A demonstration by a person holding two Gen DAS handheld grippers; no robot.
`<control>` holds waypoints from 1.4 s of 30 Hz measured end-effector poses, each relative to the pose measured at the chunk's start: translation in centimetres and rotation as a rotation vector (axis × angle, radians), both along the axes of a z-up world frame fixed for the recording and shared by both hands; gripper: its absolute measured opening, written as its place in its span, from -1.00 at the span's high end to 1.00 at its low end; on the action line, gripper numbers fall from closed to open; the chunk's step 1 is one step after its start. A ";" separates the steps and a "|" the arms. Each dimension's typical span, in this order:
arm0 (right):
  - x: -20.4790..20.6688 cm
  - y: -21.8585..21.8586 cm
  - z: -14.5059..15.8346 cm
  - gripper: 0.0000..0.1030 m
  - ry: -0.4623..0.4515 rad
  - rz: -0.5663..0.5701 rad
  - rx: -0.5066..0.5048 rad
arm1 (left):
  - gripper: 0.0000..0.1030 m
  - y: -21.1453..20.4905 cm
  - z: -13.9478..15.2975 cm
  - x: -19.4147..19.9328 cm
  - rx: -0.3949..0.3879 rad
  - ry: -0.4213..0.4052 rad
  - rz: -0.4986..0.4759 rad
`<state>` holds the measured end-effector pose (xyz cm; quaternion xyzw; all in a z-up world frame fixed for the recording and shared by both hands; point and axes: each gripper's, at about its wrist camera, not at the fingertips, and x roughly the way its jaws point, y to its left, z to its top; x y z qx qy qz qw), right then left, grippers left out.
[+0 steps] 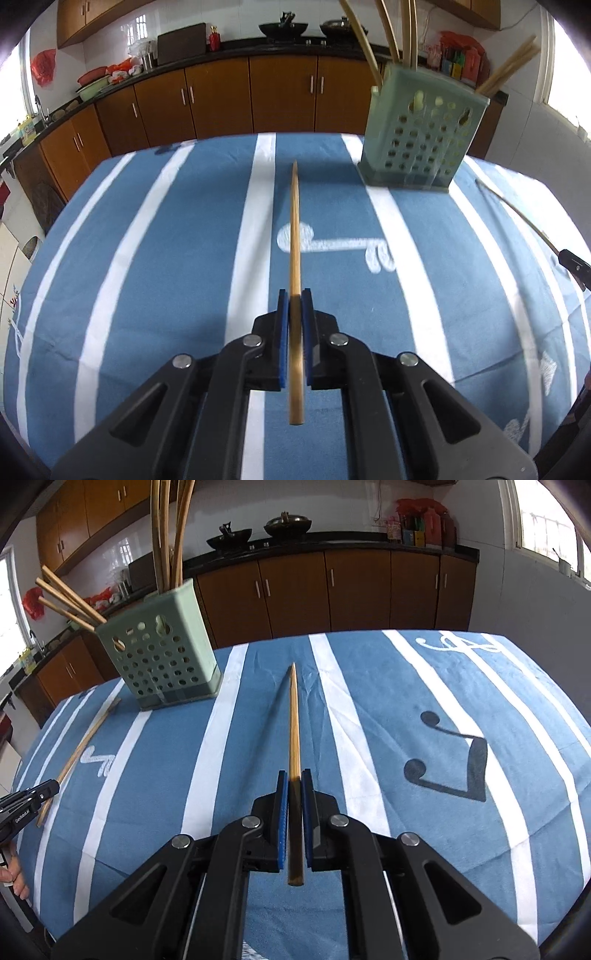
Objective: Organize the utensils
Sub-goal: 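Close both grippers on one wooden chopstick each and lift them, then raise the held chopsticks upright with both grippers above the green holder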
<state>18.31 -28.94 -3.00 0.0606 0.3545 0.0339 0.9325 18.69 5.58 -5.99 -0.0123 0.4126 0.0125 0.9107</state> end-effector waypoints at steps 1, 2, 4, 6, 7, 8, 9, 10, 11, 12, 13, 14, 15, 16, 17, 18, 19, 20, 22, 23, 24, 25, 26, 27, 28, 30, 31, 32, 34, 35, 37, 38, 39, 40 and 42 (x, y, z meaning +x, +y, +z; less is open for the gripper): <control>0.0 -0.1 0.6 0.85 -0.015 -0.003 0.002 | 0.85 0.2 0.9 -0.1 -0.010 -0.019 0.003; -0.1 -0.3 1.4 0.85 -0.036 -0.007 0.005 | 0.85 0.4 1.7 -0.1 -0.016 -0.038 0.007; -0.3 -0.6 2.6 0.85 -0.068 -0.012 0.010 | 0.85 0.7 3.4 -0.2 -0.030 -0.078 0.013; -0.4 -0.8 3.7 0.85 -0.098 -0.016 0.015 | 0.85 1.0 4.8 -0.2 -0.043 -0.109 0.019; -0.4 -0.9 4.2 0.85 -0.111 -0.018 0.017 | 0.85 1.1 5.6 -0.3 -0.050 -0.129 0.022; -0.5 -0.9 4.6 0.85 -0.122 -0.019 0.019 | 0.85 1.2 6.3 -0.3 -0.056 -0.147 0.023; -0.5 -1.0 4.9 0.85 -0.130 -0.021 0.020 | 0.85 1.3 6.9 -0.3 -0.056 -0.162 0.024; -0.5 -1.0 5.1 0.85 -0.137 -0.022 0.021 | 0.85 1.4 7.1 -0.3 -0.056 -0.169 0.023; -0.6 -1.0 5.2 0.85 -0.141 -0.022 0.022 | 0.85 1.3 7.2 -0.3 -0.054 -0.166 0.024; -0.7 -1.0 5.2 0.85 -0.142 -0.021 0.022 | 0.85 1.3 6.9 -0.2 -0.055 -0.156 0.022; -0.7 -1.0 5.2 0.85 -0.143 -0.020 0.022 | 0.83 1.2 6.3 -0.2 -0.074 -0.134 0.012; -0.7 -1.0 5.0 0.85 -0.141 -0.017 0.022 | 0.69 1.0 5.6 -0.4 -0.090 -0.116 0.007; -0.7 -0.9 4.9 0.85 -0.139 -0.015 0.022 | 0.54 0.8 4.7 -0.4 -0.103 -0.093 0.003; -0.8 -0.9 4.8 0.85 -0.137 -0.013 0.023 | 0.25 0.4 3.8 -0.7 -0.108 -0.076 0.002; -0.9 -0.9 4.6 0.85 -0.134 -0.011 0.024 | 0.21 -0.1 2.8 -1.0 -0.104 -0.066 -0.002; -0.9 -0.8 4.5 0.85 -0.130 -0.008 0.024 | 0.21 -0.6 2.0 -1.1 -0.098 -0.054 -0.014; -0.9 -0.7 4.4 0.85 -0.128 -0.006 0.024 | 0.20 -1.4 1.0 -1.1 -0.084 -0.035 -0.031; -0.8 -0.6 4.4 0.85 -0.126 -0.004 0.024 | 0.20 -2.1 0.2 -1.1 -0.061 -0.024 -0.042; -0.9 -0.5 4.5 0.85 -0.125 0.000 0.024 | 0.20 -3.2 -1.1 -0.9 0.002 -0.002 -0.052; -0.9 -0.5 4.6 0.85 -0.126 0.001 0.024 | 0.19 -3.4 -1.7 -0.8 0.019 0.010 -0.051; -0.9 -0.5 4.6 0.85 -0.126 0.000 0.024 | 0.20 -3.5 -2.2 -0.5 0.027 0.025 -0.047; -0.9 -0.4 4.6 0.85 -0.126 0.000 0.025 | 0.20 -3.4 -2.5 -0.4 0.028 0.035 -0.041; -0.9 -0.4 4.6 0.85 -0.126 -0.001 0.025 | 0.21 -3.3 -2.9 -0.3 0.029 0.046 -0.030; -0.9 -0.4 4.6 0.85 -0.126 -0.002 0.024 | 0.25 -3.1 -3.2 -0.2 0.029 0.053 -0.023; -0.9 -0.4 4.6 0.85 -0.125 -0.003 0.025 | 0.33 -3.0 -3.2 -0.2 0.029 0.051 -0.019; -0.9 -0.5 4.5 0.85 -0.122 -0.004 0.028 | 0.78 -2.8 -3.2 -0.3 0.022 0.047 -0.018; -0.9 -0.6 4.5 0.85 -0.121 -0.004 0.029 | 0.84 -2.7 -3.2 -0.3 0.021 0.047 -0.021; -0.9 -0.6 4.5 0.85 -0.120 -0.005 0.031 | 0.85 -2.6 -3.2 -0.2 0.017 0.048 -0.027; -1.0 -0.7 4.6 0.85 -0.123 -0.005 0.034 | 0.85 -2.4 -3.0 -0.1 0.014 0.057 -0.037; -1.0 -0.9 4.7 0.85 -0.129 -0.004 0.034 | 0.85 -2.1 -2.7 -0.1 0.008 0.052 -0.034; -1.1 -1.0 5.2 0.85 -0.141 -0.005 0.035 | 0.85 -1.5 -1.3 -0.2 -0.008 0.025 -0.026; -1.1 -1.1 5.4 0.85 -0.146 -0.005 0.037 | 0.85 -1.2 -0.7 -0.2 -0.016 0.009 -0.022; -1.2 -1.2 5.6 0.85 -0.153 -0.007 0.038 | 0.85 -0.8 0.3 -0.3 -0.025 -0.013 -0.018; -1.2 -1.3 5.9 0.85 -0.162 -0.008 0.040 | 0.85 -0.5 1.4 -0.3 -0.034 -0.039 -0.013; -1.3 -1.4 6.2 0.85 -0.174 -0.010 0.042 | 0.85 0.2 3.3 -0.5 -0.053 -0.088 -0.006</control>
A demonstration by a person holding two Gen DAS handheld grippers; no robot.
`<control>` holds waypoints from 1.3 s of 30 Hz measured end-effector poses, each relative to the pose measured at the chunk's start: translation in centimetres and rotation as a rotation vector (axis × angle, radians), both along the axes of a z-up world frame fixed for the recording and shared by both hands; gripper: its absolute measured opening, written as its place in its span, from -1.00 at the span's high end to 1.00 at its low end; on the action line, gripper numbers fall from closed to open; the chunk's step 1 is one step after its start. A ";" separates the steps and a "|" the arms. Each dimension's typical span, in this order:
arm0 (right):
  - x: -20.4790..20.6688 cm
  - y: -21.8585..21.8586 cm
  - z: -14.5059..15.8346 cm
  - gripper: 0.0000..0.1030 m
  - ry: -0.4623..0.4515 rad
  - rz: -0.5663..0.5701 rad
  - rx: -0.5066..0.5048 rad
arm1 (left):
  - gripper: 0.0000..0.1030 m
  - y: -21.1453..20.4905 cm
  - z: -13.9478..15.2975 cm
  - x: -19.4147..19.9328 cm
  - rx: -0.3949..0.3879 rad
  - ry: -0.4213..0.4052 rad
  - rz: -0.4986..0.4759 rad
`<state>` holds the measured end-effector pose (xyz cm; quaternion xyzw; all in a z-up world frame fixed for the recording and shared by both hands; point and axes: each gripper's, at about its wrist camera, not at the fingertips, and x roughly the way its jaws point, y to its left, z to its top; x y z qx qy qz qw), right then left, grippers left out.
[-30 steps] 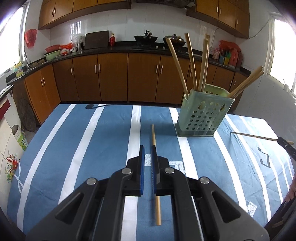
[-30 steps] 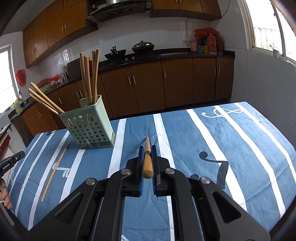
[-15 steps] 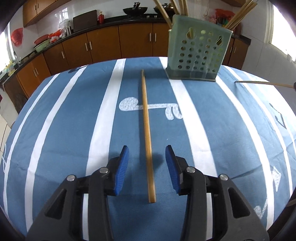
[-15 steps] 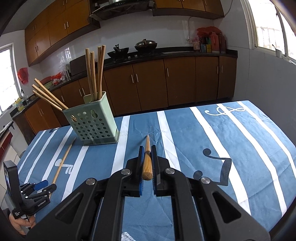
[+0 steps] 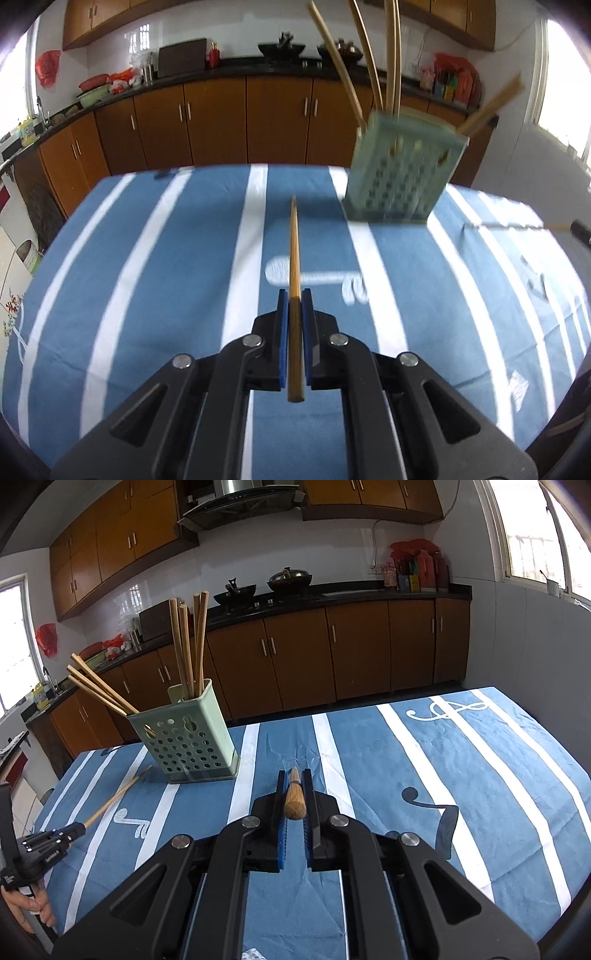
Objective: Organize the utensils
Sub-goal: 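Raise the held chopsticks upright with both grippers above the green holder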
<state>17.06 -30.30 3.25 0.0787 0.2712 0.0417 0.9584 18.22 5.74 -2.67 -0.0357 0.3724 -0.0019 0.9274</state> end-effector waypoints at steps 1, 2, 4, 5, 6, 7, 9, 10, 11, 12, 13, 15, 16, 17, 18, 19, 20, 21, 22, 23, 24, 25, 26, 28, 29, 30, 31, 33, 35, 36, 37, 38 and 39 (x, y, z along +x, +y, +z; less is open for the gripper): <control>-0.1 0.0 0.3 0.85 -0.008 -0.001 0.001 | 0.85 0.3 1.0 -0.1 -0.010 -0.027 0.004; -0.1 -0.1 0.4 0.85 -0.013 0.000 0.002 | 0.85 0.6 2.0 -0.2 -0.017 -0.052 0.008; -0.2 -0.1 0.8 0.85 -0.026 0.000 0.004 | 0.85 0.9 3.8 -0.4 -0.030 -0.099 0.017; -0.2 -0.2 1.0 0.85 -0.032 0.001 0.006 | 0.85 1.0 4.5 -0.6 -0.037 -0.117 0.020; -0.3 -0.2 1.2 0.85 -0.039 0.001 0.008 | 0.85 1.2 5.3 -0.7 -0.046 -0.139 0.024; -0.4 -0.2 1.5 0.85 -0.047 0.003 0.010 | 0.85 1.2 5.8 -0.8 -0.052 -0.153 0.027; -0.6 -0.3 2.0 0.85 -0.063 0.009 0.015 | 0.85 1.4 7.0 -1.0 -0.063 -0.185 0.033; -0.6 -0.2 2.1 0.85 -0.068 0.010 0.017 | 0.85 1.5 7.6 -1.1 -0.067 -0.201 0.036; -0.6 -0.2 2.3 0.85 -0.074 0.012 0.019 | 0.85 1.5 8.0 -1.1 -0.067 -0.211 0.038; -0.6 -0.2 2.5 0.85 -0.078 0.014 0.022 | 0.85 1.5 8.5 -1.1 -0.068 -0.223 0.040; -0.6 -0.1 2.6 0.85 -0.081 0.016 0.026 | 0.85 1.5 8.9 -1.0 -0.069 -0.228 0.040; -0.4 -0.1 2.8 0.85 -0.083 0.019 0.038 | 0.85 1.4 9.5 -0.9 -0.075 -0.233 0.035; -0.3 -0.1 2.9 0.85 -0.084 0.022 0.043 | 0.85 1.3 9.7 -0.7 -0.078 -0.233 0.030; -0.2 0.0 3.1 0.85 -0.086 0.025 0.044 | 0.85 1.2 10.0 -0.6 -0.081 -0.232 0.023; -0.2 0.1 3.3 0.85 -0.091 0.030 0.042 | 0.85 1.0 10.6 -0.6 -0.085 -0.235 0.010; -0.2 0.3 3.7 0.85 -0.100 0.037 0.039 | 0.85 0.8 10.8 -0.6 -0.086 -0.239 0.002; -0.2 0.5 4.1 0.85 -0.107 0.042 0.038 | 0.85 0.4 11.4 -0.6 -0.087 -0.246 -0.013; -0.3 0.6 4.4 0.85 -0.116 0.049 0.040 | 0.85 0.1 11.8 -0.6 -0.087 -0.252 -0.025; -0.4 0.9 4.9 0.85 -0.126 0.057 0.042 | 0.85 -0.3 12.6 -0.6 -0.088 -0.263 -0.041; -0.4 1.1 5.5 0.85 -0.139 0.068 0.047 | 0.85 -0.7 13.3 -0.7 -0.093 -0.273 -0.056; -0.5 1.3 6.1 0.85 -0.152 0.081 0.055 | 0.85 -1.0 14.1 -0.7 -0.100 -0.284 -0.072; -0.5 1.5 6.7 0.85 -0.162 0.090 0.062 | 0.85 -1.3 14.6 -0.7 -0.105 -0.292 -0.082; -0.6 1.7 7.5 0.85 -0.179 0.103 0.075 | 0.85 -1.7 15.3 -0.8 -0.111 -0.302 -0.093; -0.6 2.0 8.7 0.85 -0.203 0.128 0.101 | 0.85 -2.3 16.7 -0.8 -0.132 -0.322 -0.119; -0.6 2.1 9.5 0.85 -0.219 0.144 0.118 | 0.85 -2.7 17.2 -0.8 -0.138 -0.330 -0.127; -0.6 2.2 10.1 0.85 -0.233 0.156 0.130 | 0.85 -3.0 17.8 -0.8 -0.143 -0.340 -0.136; -0.7 2.4 10.7 0.85 -0.247 0.165 0.141 | 0.85 -3.4 18.6 -0.7 -0.150 -0.354 -0.145; -0.7 2.6 12.0 0.85 -0.278 0.179 0.164 | 0.85 -4.1 19.8 -0.7 -0.150 -0.386 -0.151; -0.3 3.0 13.0 0.85 -0.311 0.182 0.175 | 0.85 -4.8 21.1 -0.4 -0.139 -0.426 -0.145; -0.1 3.2 13.3 0.85 -0.322 0.180 0.173 | 0.85 -5.1 21.6 -0.1 -0.131 -0.446 -0.138; 0.3 3.6 13.6 0.85 -0.332 0.177 0.168 | 0.85 -5.4 21.8 0.1 -0.128 -0.457 -0.134; 0.5 3.8 13.7 0.85 -0.337 0.174 0.163 | 0.85 -5.7 22.1 0.5 -0.122 -0.468 -0.127; 1.0 4.2 13.8 0.85 -0.346 0.168 0.154 | 0.85 -6.0 22.2 1.0 -0.120 -0.478 -0.115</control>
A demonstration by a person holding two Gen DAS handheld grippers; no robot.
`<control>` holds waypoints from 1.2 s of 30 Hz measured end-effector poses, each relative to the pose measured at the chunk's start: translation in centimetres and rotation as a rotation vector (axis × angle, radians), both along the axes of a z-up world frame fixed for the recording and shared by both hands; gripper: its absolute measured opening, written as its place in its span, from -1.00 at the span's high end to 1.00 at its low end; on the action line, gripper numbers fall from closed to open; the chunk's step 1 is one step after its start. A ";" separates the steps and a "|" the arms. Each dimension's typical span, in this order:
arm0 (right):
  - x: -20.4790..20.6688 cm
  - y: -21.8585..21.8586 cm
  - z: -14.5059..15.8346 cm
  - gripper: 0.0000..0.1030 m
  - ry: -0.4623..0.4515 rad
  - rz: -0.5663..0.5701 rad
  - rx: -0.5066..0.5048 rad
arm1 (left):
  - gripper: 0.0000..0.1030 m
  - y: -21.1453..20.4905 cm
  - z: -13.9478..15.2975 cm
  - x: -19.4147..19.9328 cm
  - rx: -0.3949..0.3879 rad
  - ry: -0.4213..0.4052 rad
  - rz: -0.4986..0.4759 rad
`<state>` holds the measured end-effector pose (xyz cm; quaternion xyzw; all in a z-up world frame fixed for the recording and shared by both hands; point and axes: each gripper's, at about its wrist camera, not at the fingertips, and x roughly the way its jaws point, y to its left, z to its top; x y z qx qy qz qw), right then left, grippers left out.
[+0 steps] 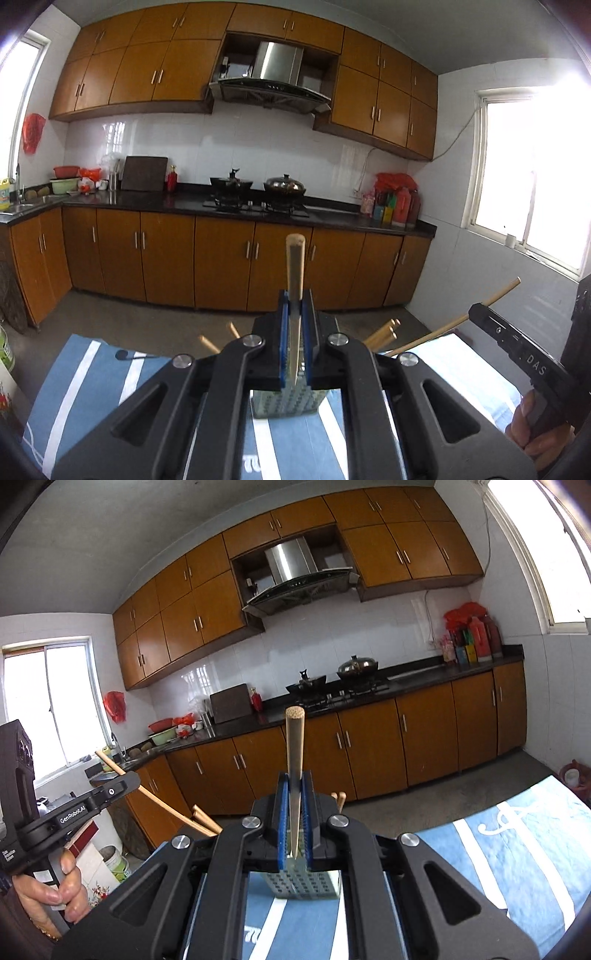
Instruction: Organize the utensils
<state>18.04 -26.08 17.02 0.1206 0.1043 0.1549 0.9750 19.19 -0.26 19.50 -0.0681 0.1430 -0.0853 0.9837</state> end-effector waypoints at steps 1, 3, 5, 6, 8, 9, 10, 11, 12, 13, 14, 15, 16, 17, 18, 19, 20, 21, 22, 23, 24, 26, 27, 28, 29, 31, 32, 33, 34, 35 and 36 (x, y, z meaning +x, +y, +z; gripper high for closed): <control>0.3 0.4 0.1 0.85 -0.007 -0.006 -0.006 | 0.85 -0.1 0.0 0.4 -0.007 -0.004 0.005; 1.4 1.2 0.1 0.85 -0.010 -0.010 -0.017 | 0.85 -0.4 -0.2 1.3 -0.007 -0.015 0.030; 2.7 2.0 -0.1 0.85 0.000 -0.008 -0.027 | 0.85 -0.4 -0.4 2.1 -0.010 -0.026 0.054; 3.0 2.3 -0.2 0.85 0.004 -0.008 -0.034 | 0.85 -0.3 -0.7 2.7 -0.016 -0.027 0.067; 4.0 3.0 -0.8 0.85 0.021 -0.011 -0.060 | 0.85 0.0 -1.2 3.6 -0.036 -0.029 0.074; 4.4 3.3 -1.1 0.85 0.030 -0.012 -0.071 | 0.85 0.0 -1.5 4.2 -0.042 -0.029 0.083; 4.8 3.5 -1.5 0.85 0.041 -0.012 -0.079 | 0.85 0.1 -1.9 4.8 -0.044 -0.026 0.086; 5.3 3.7 -1.9 0.85 0.056 -0.011 -0.083 | 0.85 0.1 -2.0 5.2 -0.045 -0.020 0.086; 5.7 3.7 -2.3 0.85 0.070 -0.010 -0.085 | 0.85 0.1 -2.4 5.6 -0.043 -0.008 0.085; 6.1 3.7 -2.7 0.85 0.086 -0.011 -0.085 | 0.85 0.0 -2.9 6.3 -0.041 0.008 0.084; 6.4 3.7 -2.9 0.85 0.096 -0.011 -0.084 | 0.85 0.1 -3.2 6.7 -0.041 0.019 0.082; 6.7 3.7 -3.1 0.85 0.108 -0.011 -0.083 | 0.85 -0.1 -3.7 7.2 -0.040 0.035 0.081; 7.1 3.6 -3.4 0.85 0.120 -0.012 -0.081 | 0.85 0.1 -4.0 7.6 -0.041 0.046 0.080; 7.1 3.6 -3.6 0.85 0.128 -0.012 -0.080 | 0.85 0.1 -4.5 8.0 -0.043 0.063 0.074; 7.2 3.6 -3.8 0.85 0.139 -0.009 -0.079 | 0.85 0.2 -4.9 8.2 -0.045 0.075 0.070; 7.3 3.5 -3.9 0.84 0.150 -0.011 -0.078 | 0.83 0.3 -5.2 8.4 -0.048 0.088 0.071; 7.2 3.5 -4.0 0.84 0.152 -0.011 -0.075 | 0.75 0.4 -5.4 8.5 -0.052 0.095 0.070; 7.1 3.4 -4.0 0.83 0.154 -0.008 -0.074 | 0.68 0.5 -5.5 8.5 -0.055 0.097 0.067; 6.9 3.2 -3.9 0.79 0.154 -0.011 -0.072 | 0.54 0.6 -5.4 8.3 -0.058 0.094 0.066; 7.0 3.1 -3.7 0.65 0.152 -0.015 -0.068 | 0.47 0.8 -5.3 8.1 -0.060 0.088 0.068; 6.8 2.9 -3.5 0.55 0.148 -0.020 -0.063 | 0.46 0.9 -5.1 7.8 -0.063 0.079 0.066; 6.2 2.6 -3.1 0.30 0.131 -0.030 -0.051 | 0.39 1.0 -4.6 7.3 -0.068 0.070 0.065; 5.9 2.4 -2.9 0.30 0.124 -0.032 -0.050 | 0.37 1.2 -4.4 6.9 -0.072 0.063 0.064; 5.6 2.3 -2.7 0.30 0.116 -0.035 -0.048 | 0.30 1.4 -4.0 6.3 -0.078 0.051 0.065; 5.0 2.0 -2.4 0.30 0.107 -0.039 -0.045 | 0.26 1.4 -3.8 5.9 -0.079 0.045 0.065; 4.1 1.7 -2.1 0.27 0.095 -0.045 -0.039 | 0.18 1.8 -3.3 4.6 -0.080 0.032 0.065; 3.5 1.4 -2.0 0.19 0.089 -0.051 -0.036 | 0.10 2.1 -3.2 3.8 -0.079 0.027 0.065; 3.0 1.3 -2.0 0.15 0.084 -0.054 -0.033 | 0.05 2.3 -3.1 3.3 -0.078 0.024 0.066; 2.1 1.0 -2.1 0.08 0.081 -0.058 -0.031 | -0.01 2.6 -3.1 2.3 -0.074 0.022 0.068; 1.7 1.0 -2.2 0.02 0.081 -0.060 -0.032 | -0.06 2.8 -3.2 1.6 -0.069 0.024 0.072; 1.0 0.9 -2.4 -0.01 0.082 -0.063 -0.033 | -0.08 3.1 -3.5 0.7 -0.055 0.030 0.080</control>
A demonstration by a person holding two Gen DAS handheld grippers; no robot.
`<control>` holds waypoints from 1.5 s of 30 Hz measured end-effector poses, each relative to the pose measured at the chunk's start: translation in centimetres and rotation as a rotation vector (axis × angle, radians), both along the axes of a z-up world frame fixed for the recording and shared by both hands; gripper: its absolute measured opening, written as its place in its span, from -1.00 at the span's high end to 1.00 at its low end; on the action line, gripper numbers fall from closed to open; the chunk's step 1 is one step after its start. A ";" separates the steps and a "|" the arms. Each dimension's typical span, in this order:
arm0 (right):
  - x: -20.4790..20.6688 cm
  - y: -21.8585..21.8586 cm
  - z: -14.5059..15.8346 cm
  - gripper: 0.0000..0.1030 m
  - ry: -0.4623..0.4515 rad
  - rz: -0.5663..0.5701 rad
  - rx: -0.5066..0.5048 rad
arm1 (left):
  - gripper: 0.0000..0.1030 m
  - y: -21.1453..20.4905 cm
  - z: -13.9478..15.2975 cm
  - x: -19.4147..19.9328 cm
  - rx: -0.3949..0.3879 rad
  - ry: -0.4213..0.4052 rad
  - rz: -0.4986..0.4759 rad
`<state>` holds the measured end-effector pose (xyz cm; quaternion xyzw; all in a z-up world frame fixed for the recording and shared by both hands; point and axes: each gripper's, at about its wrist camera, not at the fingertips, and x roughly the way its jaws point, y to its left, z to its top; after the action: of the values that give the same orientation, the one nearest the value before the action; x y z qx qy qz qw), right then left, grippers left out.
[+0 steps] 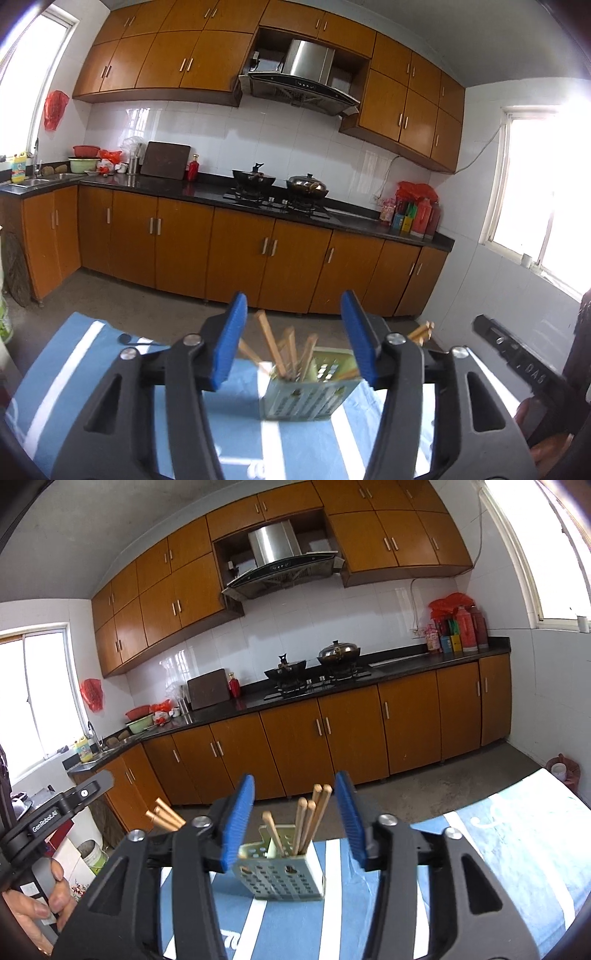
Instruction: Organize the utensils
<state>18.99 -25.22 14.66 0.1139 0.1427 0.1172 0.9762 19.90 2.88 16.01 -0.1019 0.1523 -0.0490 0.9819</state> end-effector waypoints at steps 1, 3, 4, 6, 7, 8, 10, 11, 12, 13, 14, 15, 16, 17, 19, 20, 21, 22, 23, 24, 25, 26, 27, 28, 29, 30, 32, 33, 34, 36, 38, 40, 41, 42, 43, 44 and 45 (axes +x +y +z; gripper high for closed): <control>-0.7 -0.1 -0.3 -0.08 0.003 -0.001 -0.002 | -0.16 0.2 -0.2 -0.5 0.010 0.003 0.005; -1.8 -0.1 -0.6 -0.15 0.008 -0.003 -0.013 | -0.31 0.8 -0.9 -2.3 0.040 0.006 0.016; -2.4 0.0 -0.7 -0.22 0.008 -0.008 -0.022 | -0.41 1.0 -1.1 -3.0 0.054 0.005 0.021; -3.9 0.3 -1.0 -0.39 -0.006 -0.017 -0.058 | -0.60 1.3 -1.8 -4.7 0.091 0.002 0.035; -4.9 0.6 -1.2 -0.54 -0.024 -0.026 -0.087 | -0.74 1.4 -2.2 -5.8 0.111 -0.003 0.046; -5.6 0.9 -1.3 -0.74 -0.040 -0.035 -0.109 | -0.88 1.5 -2.5 -6.7 0.127 -0.009 0.056; -7.2 1.6 -1.7 -0.97 -0.083 -0.060 -0.157 | -0.92 1.5 -3.3 -8.8 0.162 -0.027 0.074; -8.1 1.9 -2.0 -0.97 -0.108 -0.082 -0.179 | -0.92 1.4 -3.7 -9.6 0.180 -0.031 0.080; -8.8 2.1 -2.3 -0.97 -0.120 -0.096 -0.194 | -0.92 1.1 -4.5 -10.6 0.205 -0.031 0.086; -9.2 2.2 -2.7 -0.97 -0.123 -0.102 -0.198 | -0.92 0.9 -4.8 -11.0 0.218 -0.031 0.091; -9.8 2.3 -3.3 -0.97 -0.120 -0.107 -0.196 | -0.92 0.7 -5.5 -11.7 0.234 -0.029 0.096; -10.1 2.3 -3.7 -0.97 -0.115 -0.108 -0.190 | -0.92 0.5 -6.2 -12.3 0.245 -0.025 0.102; -10.5 2.4 -4.2 -0.97 -0.111 -0.107 -0.185 | -0.92 0.4 -6.6 -12.7 0.251 -0.023 0.104; -11.0 2.4 -4.9 -0.97 -0.108 -0.108 -0.189 | -0.92 0.3 -7.1 -13.1 0.254 -0.021 0.106; -11.6 2.6 -6.1 -0.97 -0.104 -0.114 -0.205 | -0.92 0.2 -8.3 -14.1 0.249 -0.019 0.113; -11.9 2.5 -6.5 -0.97 -0.098 -0.112 -0.205 | -0.92 0.1 -8.8 -14.5 0.243 -0.019 0.115; -12.1 2.5 -6.9 -0.97 -0.090 -0.109 -0.200 | -0.92 0.1 -9.4 -15.0 0.231 -0.017 0.115; -12.2 2.4 -7.5 -0.97 -0.078 -0.105 -0.189 | -0.92 0.2 -9.8 -15.3 0.224 -0.013 0.116; -12.5 2.4 -7.9 -0.97 -0.070 -0.100 -0.180 | -0.92 0.2 -10.1 -15.6 0.215 -0.011 0.118; -12.7 2.3 -8.3 -0.97 -0.059 -0.094 -0.172 | -0.92 0.2 -10.5 -15.9 0.204 -0.011 0.121; -12.8 2.2 -8.7 -0.97 -0.049 -0.090 -0.168 | -0.92 0.3 -10.7 -16.1 0.199 -0.011 0.123; -12.9 2.2 -9.1 -0.97 -0.040 -0.090 -0.167 | -0.92 0.3 -11.0 -16.4 0.195 -0.011 0.126; -13.1 2.2 -9.5 -0.97 -0.036 -0.092 -0.169 | -0.92 0.3 -11.2 -16.6 0.192 -0.010 0.126; -13.2 2.2 -9.9 -0.97 -0.031 -0.094 -0.172 | -0.92 0.3 -11.6 -16.8 0.191 -0.008 0.127; -13.3 2.1 -10.3 -0.97 -0.023 -0.094 -0.177 | -0.92 0.3 -11.9 -17.0 0.192 -0.006 0.127; -13.5 2.2 -10.6 -0.97 -0.018 -0.094 -0.181 | -0.92 0.3 -12.2 -17.2 0.195 -0.004 0.128; -13.7 2.3 -11.3 -0.97 0.000 -0.097 -0.194 | -0.92 0.2 -12.7 -17.3 0.205 0.005 0.128; -13.7 2.3 -11.6 -0.97 0.009 -0.097 -0.199 | -0.92 0.1 -13.0 -17.4 0.212 0.013 0.129; -13.7 2.3 -11.8 -0.97 0.019 -0.097 -0.202 | -0.92 0.1 -13.2 -17.3 0.217 0.020 0.130; -13.8 2.4 -12.4 -0.97 0.032 -0.097 -0.200 | -0.92 -0.1 -13.7 -17.3 0.222 0.032 0.131; -13.9 2.4 -12.6 -0.97 0.037 -0.098 -0.199 | -0.92 -0.1 -14.1 -17.4 0.217 0.034 0.130; -14.1 2.5 -12.8 -0.97 0.040 -0.096 -0.201 | -0.92 -0.1 -14.3 -17.5 0.214 0.038 0.129; -14.1 2.5 -12.9 -0.97 0.041 -0.094 -0.202 | -0.92 -0.1 -14.4 -17.6 0.212 0.039 0.128; -14.2 2.6 -13.0 -0.97 0.043 -0.093 -0.203 | -0.92 -0.1 -14.5 -17.6 0.210 0.040 0.127; -14.3 2.6 -13.1 -0.97 0.045 -0.092 -0.203 | -0.92 -0.1 -14.7 -17.7 0.209 0.042 0.128; -14.4 2.6 -13.1 -0.97 0.045 -0.091 -0.202 | -0.92 -0.2 -14.8 -17.8 0.208 0.043 0.128; -14.5 2.6 -13.2 -0.97 0.046 -0.090 -0.202 | -0.92 -0.2 -14.8 -17.9 0.205 0.043 0.128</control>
<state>4.49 -22.57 1.45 0.0241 0.1709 0.0557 0.9834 2.05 2.70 1.16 -0.0115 0.1709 0.0318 0.9847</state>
